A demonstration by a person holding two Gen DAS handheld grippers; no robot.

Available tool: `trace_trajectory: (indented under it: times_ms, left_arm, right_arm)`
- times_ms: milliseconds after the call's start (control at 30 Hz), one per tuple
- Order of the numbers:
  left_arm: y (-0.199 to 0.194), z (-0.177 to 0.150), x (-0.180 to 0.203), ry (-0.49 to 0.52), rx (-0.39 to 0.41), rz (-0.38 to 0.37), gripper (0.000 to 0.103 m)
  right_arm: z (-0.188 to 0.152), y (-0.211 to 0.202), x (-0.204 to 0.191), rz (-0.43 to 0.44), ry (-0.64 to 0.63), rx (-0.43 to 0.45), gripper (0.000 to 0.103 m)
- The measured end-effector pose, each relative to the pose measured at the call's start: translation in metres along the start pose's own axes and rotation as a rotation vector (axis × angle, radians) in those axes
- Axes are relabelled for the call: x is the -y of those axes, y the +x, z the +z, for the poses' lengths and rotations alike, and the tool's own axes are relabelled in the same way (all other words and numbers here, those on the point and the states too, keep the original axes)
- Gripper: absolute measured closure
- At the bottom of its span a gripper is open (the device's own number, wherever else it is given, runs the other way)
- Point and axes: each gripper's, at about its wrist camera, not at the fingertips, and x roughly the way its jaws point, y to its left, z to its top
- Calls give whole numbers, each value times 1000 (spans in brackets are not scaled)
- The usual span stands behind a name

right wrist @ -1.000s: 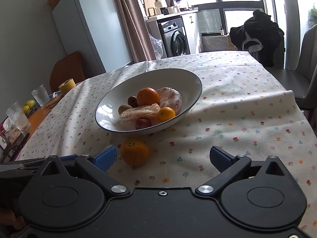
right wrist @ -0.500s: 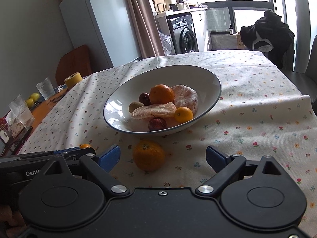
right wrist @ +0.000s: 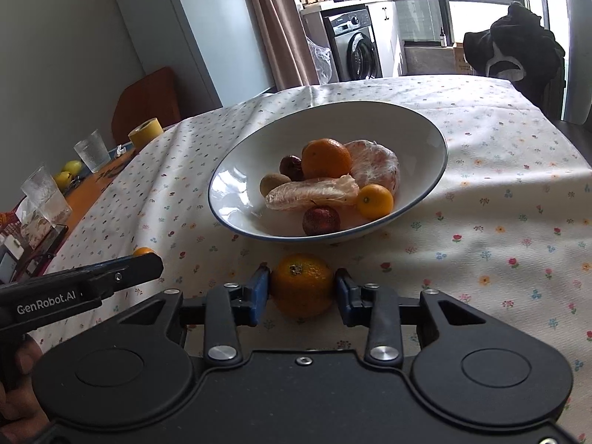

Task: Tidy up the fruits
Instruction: 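Carry both mandarins into the bowl and open both tools to release them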

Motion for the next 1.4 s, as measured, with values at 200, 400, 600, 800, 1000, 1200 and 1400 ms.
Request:
trace_trajectory:
  times_ms: [200,400,600,800,1000,1200,1400]
  left_arm:
    - [-5,2,3,1,13,-8,79]
    - [-8,3,8,10,19,-16,78]
    - [-7,8,13,18,29,-22,79]
    - [-3,16,20,25,40,-25,78]
    - [3,24,27,46,44,-33,78]
    - [14,33,34,62,44,-40,78]
    - [24,40,41,74,38,-48,78]
  right_arm:
    - [0,-12,0,-3,2,19,67]
    - [2,-22,5,-6,14,38,67]
    - [7,-32,11,-7,24,72,67]
    - [13,-35,20,-12,33,88,67]
    - [19,-35,28,-12,49,106,67]
    - [28,-32,33,-17,52,113,67]
    - [35,-29,35,-20,48,118,67]
